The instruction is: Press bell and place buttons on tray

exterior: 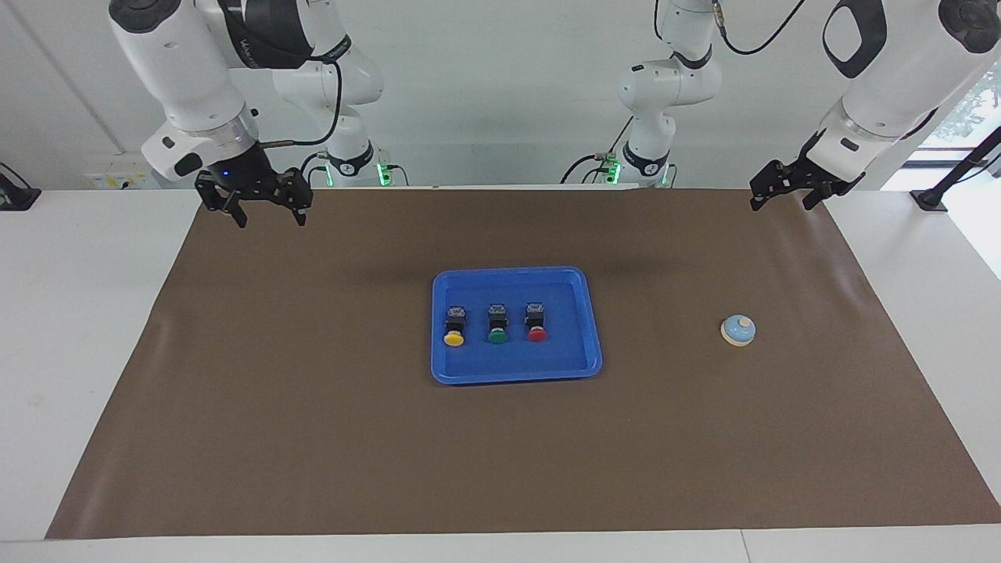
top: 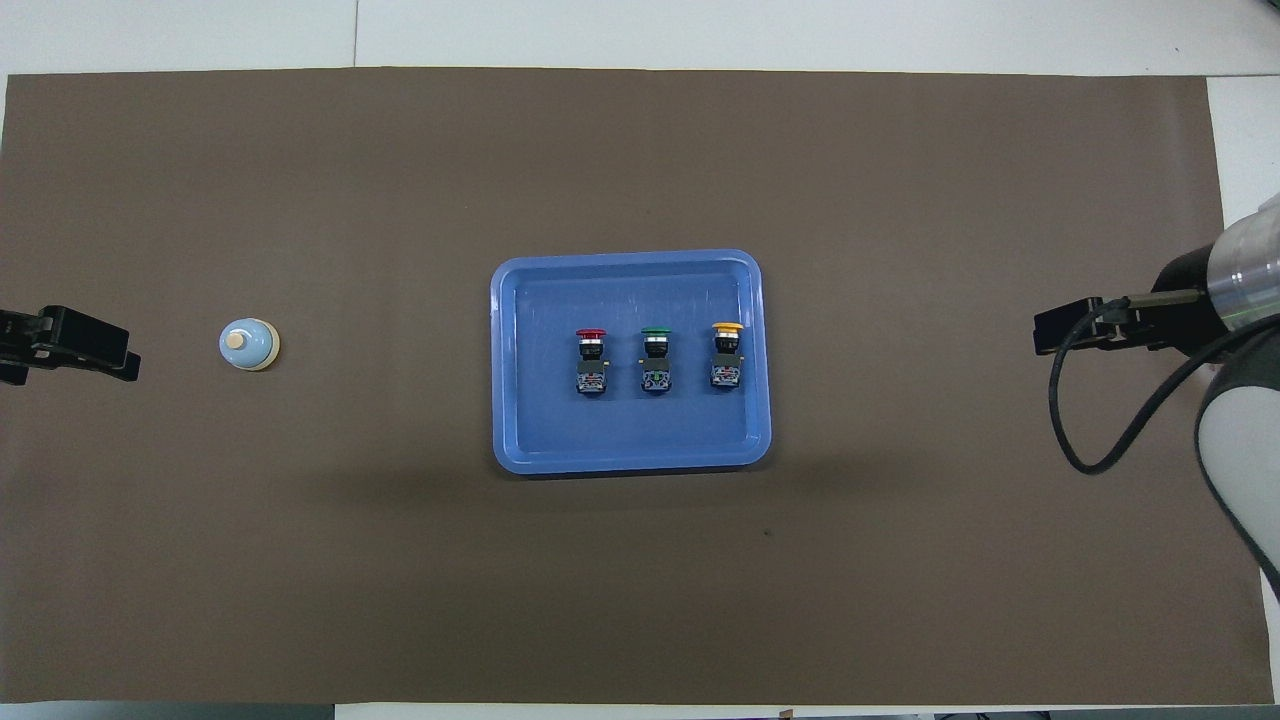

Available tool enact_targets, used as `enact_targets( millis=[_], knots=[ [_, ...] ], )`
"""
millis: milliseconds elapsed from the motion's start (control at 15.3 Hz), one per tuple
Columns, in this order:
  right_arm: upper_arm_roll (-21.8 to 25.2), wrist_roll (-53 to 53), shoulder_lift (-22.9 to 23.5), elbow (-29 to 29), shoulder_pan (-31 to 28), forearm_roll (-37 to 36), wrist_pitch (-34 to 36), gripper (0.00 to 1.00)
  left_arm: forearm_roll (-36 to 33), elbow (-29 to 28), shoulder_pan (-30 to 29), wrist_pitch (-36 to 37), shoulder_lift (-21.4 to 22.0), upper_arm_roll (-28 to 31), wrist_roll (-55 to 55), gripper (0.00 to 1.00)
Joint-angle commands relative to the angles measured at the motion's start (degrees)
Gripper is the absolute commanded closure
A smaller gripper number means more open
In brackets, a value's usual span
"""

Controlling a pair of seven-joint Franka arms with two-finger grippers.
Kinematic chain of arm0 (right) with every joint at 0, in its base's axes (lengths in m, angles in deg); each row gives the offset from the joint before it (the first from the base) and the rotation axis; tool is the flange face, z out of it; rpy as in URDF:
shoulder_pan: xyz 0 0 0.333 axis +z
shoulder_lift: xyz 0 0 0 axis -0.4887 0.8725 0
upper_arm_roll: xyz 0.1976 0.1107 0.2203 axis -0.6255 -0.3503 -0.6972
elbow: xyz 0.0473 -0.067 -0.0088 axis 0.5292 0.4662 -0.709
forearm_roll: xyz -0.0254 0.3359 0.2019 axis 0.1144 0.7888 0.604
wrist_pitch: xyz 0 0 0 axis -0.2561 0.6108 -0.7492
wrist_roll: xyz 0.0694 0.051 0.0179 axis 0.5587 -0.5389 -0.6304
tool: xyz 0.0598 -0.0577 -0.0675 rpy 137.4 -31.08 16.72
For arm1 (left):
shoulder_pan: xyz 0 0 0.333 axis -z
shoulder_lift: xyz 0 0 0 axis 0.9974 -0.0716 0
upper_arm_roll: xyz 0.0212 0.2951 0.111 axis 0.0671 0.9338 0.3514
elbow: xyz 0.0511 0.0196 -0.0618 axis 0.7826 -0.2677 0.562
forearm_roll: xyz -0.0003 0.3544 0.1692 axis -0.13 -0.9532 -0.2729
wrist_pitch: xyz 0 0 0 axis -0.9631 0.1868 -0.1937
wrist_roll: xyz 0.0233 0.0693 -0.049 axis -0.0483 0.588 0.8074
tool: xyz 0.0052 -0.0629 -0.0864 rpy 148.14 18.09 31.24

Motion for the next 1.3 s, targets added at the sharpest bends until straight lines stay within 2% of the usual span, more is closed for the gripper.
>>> enact_targets(
  millis=[0,1239],
  knots=[
    [-0.9,-1.0,-0.8,1.2,-1.7,-0.6,1.2,0.0,-0.5,0.6,0.4,0.9,0.2,0.4,-0.1,0.0],
    [-0.9,-0.4,0.2,0.8,-4.4,-0.5,3.3,0.0,-0.5,0.6,0.5,0.9,0.2,0.4,-0.1,0.0]
  ],
)
